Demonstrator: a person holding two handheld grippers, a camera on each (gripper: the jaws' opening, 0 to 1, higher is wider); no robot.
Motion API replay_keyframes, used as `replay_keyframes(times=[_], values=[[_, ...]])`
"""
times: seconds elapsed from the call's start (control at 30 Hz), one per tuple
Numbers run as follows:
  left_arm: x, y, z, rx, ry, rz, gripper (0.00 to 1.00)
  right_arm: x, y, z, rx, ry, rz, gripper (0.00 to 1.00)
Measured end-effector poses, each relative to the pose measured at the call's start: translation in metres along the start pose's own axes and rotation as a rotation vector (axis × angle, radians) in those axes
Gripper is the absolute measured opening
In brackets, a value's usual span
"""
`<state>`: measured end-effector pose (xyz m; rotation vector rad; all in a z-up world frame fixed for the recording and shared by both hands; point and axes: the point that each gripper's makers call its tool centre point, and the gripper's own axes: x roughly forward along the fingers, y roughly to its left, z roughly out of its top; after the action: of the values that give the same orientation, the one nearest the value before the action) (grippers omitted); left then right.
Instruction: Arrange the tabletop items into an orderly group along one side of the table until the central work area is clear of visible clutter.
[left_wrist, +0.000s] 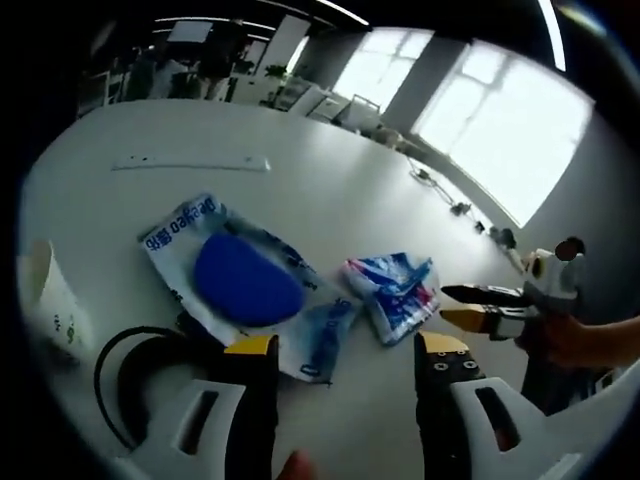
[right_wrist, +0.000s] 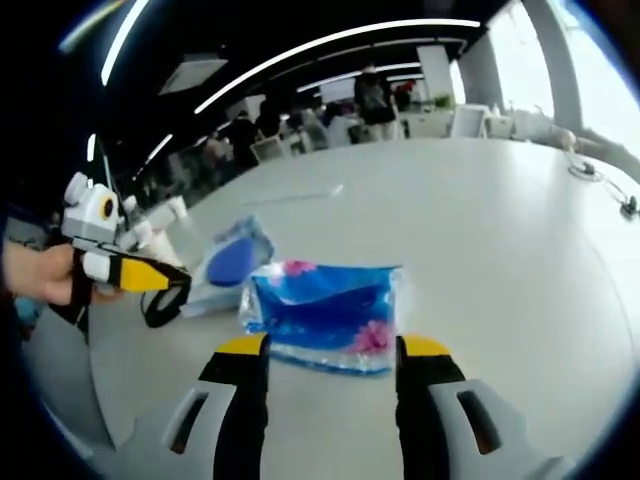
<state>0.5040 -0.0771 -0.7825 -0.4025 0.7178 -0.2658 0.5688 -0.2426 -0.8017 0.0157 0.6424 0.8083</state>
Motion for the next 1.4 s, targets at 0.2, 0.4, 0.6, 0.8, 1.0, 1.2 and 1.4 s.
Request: replay_keyframes(times=[0.2,0.4,0.6,0.8,1.0,1.2,1.4], values=[[-0.015,0.012,-0.004,-0.01,-0.004,0.017,0.49,-0.001,0.011,-0.003,-0.006,0.002,0.002,0.47],[-0.03,0.022,-0.009,-0.015,-0.009,0.039,0.48,-0.004,0.023,-0.005,-0.01,0.002,0.004,0.47],[-0.047,0.031,-0.017,-0.019,-0.012,0.054,0.48,-0.005,0.035,-0.008,-0.013,0.002,0.003,0.46],[-0.064,0.041,-0.022,-0.022,-0.021,0.065,0.47,-0.008,0.051,-0.012,-0.018,0.001,0.004,0.45],[-0.082,0.057,-0.03,-0.027,-0.016,0.082,0.47,-0.012,0.065,-0.02,-0.017,0.005,-0.001,0.45],[-0.098,0.069,-0.036,-0.033,-0.022,0.093,0.46,-0.018,0.078,-0.025,-0.015,0.001,-0.013,0.44],[-0.114,0.08,-0.041,-0.045,-0.025,0.105,0.46,-0.024,0.092,-0.029,-0.015,-0.006,-0.02,0.43]])
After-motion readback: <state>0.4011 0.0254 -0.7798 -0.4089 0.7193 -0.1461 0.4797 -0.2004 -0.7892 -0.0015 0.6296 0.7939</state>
